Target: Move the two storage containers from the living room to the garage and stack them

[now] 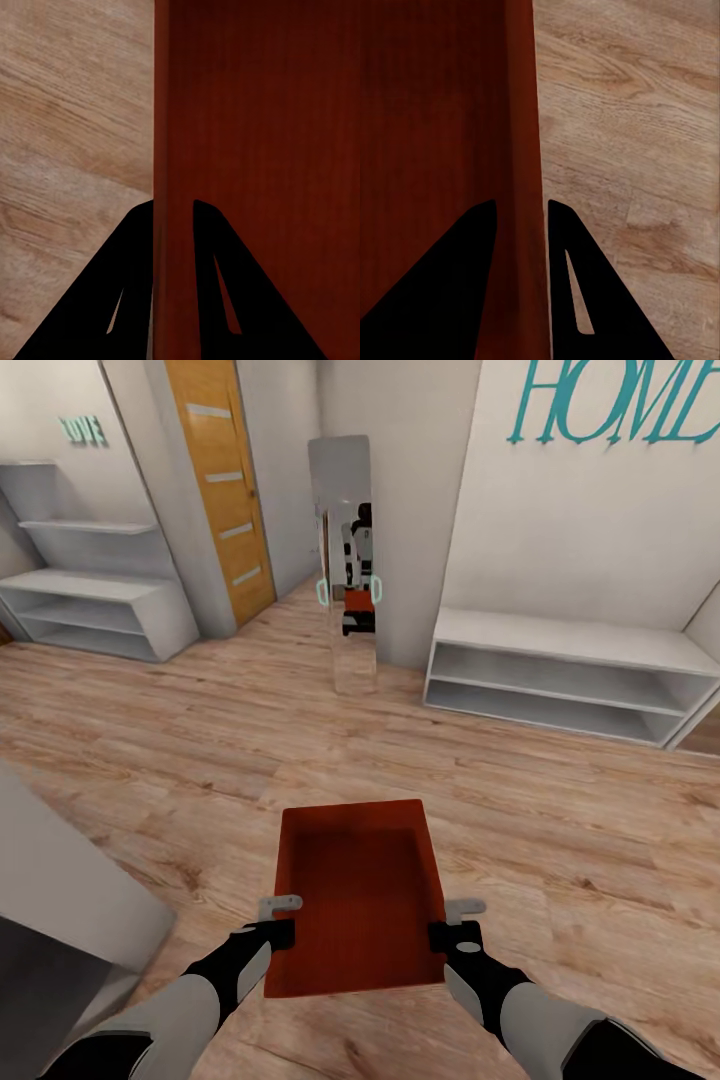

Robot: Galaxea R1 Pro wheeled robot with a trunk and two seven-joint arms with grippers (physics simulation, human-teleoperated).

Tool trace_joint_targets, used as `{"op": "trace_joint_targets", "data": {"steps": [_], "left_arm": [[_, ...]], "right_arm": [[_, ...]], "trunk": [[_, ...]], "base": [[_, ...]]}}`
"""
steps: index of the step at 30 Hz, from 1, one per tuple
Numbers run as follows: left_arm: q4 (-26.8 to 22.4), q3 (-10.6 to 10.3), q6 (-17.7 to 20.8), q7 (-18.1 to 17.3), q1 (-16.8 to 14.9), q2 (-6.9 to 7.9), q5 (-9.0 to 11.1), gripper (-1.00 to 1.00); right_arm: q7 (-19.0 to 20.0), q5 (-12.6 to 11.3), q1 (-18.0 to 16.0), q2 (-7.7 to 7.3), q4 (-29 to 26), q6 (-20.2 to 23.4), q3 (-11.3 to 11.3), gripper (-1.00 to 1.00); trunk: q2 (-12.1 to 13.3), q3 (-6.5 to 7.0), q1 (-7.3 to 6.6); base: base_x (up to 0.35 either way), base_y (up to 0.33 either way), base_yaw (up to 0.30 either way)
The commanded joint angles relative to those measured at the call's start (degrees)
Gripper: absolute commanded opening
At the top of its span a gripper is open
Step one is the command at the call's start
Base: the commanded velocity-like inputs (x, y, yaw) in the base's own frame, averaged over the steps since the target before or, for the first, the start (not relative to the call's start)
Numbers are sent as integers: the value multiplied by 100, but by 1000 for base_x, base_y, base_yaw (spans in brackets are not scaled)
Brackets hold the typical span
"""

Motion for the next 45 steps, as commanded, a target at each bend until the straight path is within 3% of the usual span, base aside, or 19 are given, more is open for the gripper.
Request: {"op": "trace_joint_targets", "data": {"steps": [1,22,45], "left_arm": [[-1,-160,40,63,6,63,-21,-100],[-1,-160,40,63,6,63,-21,-100],[-1,-159,40,63,6,63,-21,-100]], "right_arm": [[-34,10,-10,-20,-2,-45,-256,-100],[-34,10,-10,-12,-2,-45,-251,-100],[-34,10,-10,-18,-2,-45,-256,-100]], "trunk": [[-3,-4,3],[-3,-4,3],[-3,-4,3]], "base": [[323,0,0],[323,0,6],[323,0,214]]}}
